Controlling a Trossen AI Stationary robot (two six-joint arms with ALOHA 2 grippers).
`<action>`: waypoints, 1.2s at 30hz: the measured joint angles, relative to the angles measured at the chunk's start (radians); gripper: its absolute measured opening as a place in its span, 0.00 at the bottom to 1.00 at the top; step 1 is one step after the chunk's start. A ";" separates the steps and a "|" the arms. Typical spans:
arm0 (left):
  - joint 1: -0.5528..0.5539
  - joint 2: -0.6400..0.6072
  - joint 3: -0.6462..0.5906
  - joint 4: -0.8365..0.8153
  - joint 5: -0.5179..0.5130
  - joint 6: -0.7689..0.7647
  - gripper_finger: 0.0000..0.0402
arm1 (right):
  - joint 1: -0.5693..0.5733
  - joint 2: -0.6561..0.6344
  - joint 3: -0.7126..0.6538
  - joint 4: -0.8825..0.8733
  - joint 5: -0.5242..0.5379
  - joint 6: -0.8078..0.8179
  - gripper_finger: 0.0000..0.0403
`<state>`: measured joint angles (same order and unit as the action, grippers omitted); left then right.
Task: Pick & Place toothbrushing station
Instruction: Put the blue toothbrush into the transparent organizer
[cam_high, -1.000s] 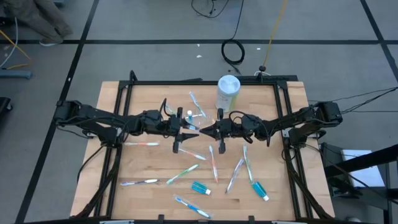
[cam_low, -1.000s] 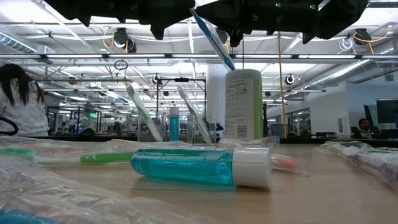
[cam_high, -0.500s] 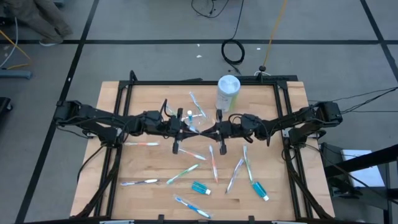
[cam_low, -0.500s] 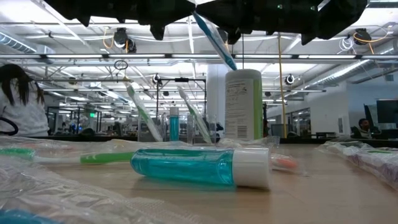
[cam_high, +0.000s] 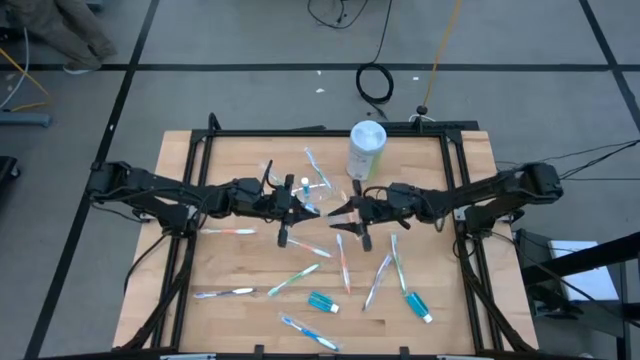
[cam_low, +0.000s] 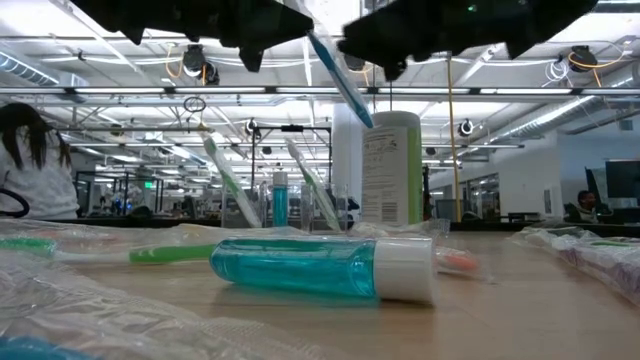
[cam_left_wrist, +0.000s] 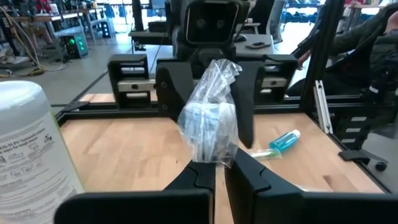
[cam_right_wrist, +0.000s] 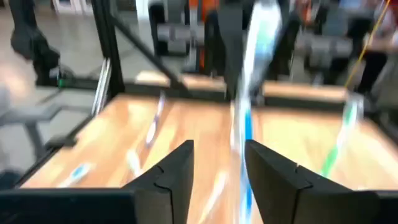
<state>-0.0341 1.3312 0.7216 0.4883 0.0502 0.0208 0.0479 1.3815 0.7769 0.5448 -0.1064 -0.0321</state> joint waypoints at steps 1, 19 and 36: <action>0.000 0.000 0.000 -0.002 0.000 -0.004 0.03 | 0.000 -0.033 0.000 -0.080 0.000 0.017 0.35; 0.005 -0.039 0.000 -0.060 -0.045 -0.005 0.05 | 0.042 -0.228 -0.068 -0.401 0.083 0.102 0.33; 0.069 -0.272 0.000 -0.414 -0.069 -0.008 0.03 | 0.041 -0.188 -0.067 -0.394 0.086 0.023 0.33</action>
<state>0.0353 1.0596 0.7216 0.0740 -0.0193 0.0124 0.0891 1.1936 0.7102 0.1511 -0.0208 -0.0096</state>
